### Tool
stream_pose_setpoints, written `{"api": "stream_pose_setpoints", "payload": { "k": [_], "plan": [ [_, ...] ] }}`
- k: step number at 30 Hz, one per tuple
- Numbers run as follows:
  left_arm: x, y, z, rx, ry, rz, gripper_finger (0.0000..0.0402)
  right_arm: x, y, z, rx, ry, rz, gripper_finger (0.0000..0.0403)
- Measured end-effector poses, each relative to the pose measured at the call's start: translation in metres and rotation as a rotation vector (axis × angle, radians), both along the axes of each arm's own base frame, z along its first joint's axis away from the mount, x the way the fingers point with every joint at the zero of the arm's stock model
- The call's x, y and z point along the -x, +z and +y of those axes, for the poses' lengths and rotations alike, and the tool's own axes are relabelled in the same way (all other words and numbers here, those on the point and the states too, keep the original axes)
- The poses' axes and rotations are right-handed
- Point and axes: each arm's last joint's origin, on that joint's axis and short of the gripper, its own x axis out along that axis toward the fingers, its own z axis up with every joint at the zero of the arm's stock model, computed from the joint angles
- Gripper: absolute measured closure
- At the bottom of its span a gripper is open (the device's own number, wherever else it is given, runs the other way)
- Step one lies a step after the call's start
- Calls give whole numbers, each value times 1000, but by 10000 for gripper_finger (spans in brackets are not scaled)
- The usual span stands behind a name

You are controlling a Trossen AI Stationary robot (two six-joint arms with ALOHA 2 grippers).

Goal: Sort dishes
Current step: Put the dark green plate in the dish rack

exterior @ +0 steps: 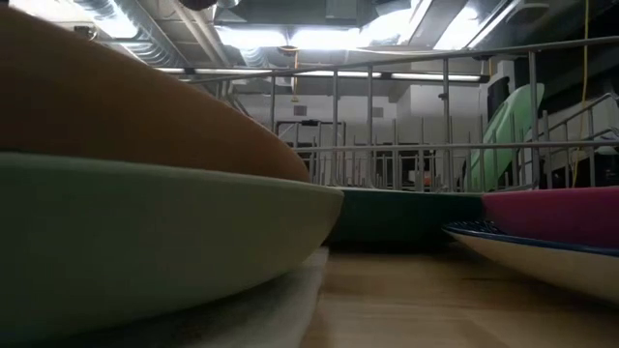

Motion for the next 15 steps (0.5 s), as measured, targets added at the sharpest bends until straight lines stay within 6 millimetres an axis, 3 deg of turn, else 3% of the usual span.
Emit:
{"api": "stream_pose_setpoints", "payload": {
  "k": [7, 15],
  "plan": [
    [-12, -25, 26, 80, 119, 295, 245, -4, -4, -8, -153, -198, 41, 379],
    [-16, -55, 42, 115, 174, 605, 242, -3, -8, -19, -236, -406, 165, 389]
  ]
}}
